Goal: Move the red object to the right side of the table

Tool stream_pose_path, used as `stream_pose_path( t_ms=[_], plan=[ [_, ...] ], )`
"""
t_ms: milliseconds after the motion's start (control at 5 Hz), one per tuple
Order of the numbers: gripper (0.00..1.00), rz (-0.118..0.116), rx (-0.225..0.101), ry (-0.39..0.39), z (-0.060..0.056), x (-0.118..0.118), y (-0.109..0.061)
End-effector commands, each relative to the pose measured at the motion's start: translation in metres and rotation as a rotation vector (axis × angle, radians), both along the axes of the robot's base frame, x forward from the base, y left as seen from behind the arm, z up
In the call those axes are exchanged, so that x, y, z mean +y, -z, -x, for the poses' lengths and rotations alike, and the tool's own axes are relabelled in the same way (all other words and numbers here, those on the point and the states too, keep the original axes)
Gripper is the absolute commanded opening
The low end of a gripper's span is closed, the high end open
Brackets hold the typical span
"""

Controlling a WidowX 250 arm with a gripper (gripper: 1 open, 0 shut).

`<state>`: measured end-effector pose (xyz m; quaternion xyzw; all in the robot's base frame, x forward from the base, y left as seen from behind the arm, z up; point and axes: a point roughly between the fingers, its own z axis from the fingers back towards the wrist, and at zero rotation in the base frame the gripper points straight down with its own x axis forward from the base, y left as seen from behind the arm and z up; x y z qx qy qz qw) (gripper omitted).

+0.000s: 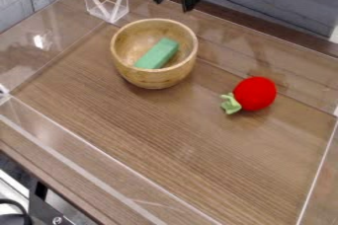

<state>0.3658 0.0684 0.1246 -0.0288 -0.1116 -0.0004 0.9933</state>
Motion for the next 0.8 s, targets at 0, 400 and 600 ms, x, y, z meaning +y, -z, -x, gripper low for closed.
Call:
stream_pose_path(
  t_ms=[0,400,600],
  plan=[
    [1.00,-0.022,-0.097,-0.080,0.0002,-0.0041,-0.0363],
    [1.00,-0.045,-0.096,-0.121,-0.0023,-0.0016,-0.0312],
    [1.00,-0.055,-0.087,-0.102,-0.0023,0.0012,-0.0263]
  ],
)
